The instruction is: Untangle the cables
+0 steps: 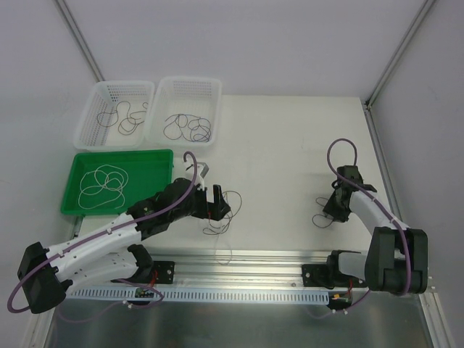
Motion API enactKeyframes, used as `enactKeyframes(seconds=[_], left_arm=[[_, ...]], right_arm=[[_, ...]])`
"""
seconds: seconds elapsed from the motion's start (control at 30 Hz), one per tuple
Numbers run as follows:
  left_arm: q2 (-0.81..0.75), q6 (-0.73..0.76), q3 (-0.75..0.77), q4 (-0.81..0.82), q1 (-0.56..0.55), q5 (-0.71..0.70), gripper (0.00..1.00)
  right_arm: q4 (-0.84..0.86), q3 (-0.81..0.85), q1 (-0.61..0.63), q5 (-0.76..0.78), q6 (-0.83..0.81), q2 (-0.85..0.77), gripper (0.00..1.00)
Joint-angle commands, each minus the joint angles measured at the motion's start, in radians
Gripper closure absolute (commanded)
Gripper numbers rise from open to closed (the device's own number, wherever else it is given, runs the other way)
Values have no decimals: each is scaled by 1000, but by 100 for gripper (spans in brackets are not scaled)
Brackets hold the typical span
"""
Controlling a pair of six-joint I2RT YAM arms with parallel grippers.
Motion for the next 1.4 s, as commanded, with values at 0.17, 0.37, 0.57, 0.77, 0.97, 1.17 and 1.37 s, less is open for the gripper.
enactKeyframes(seconds=[0.17,0.37,0.57,0.77,0.97,1.17,1.37], left_arm=[[-29,32,-27,-3,-8,-12,1],[-47,27,-25,-3,-8,-3,1],[-41,15,7,0,-8,28,1],[31,13,76,15,-8,54,1],[104,18,131,85,-8,129,1],[177,-14,160,128,-8,162,1],[250,-189,140,171,-8,96,1]], right_arm=[[124,3,17,-78,47,85,94],[157,24,129,-92,-5,59,99],[176,88,327,-199,-67,-63,99],[229,144,482,-337,-67,-171,99],[247,200,626,-363,-82,-220,99],[282,216,700,-377,-84,-270,99],[307,214,744,-360,-84,-303,99]])
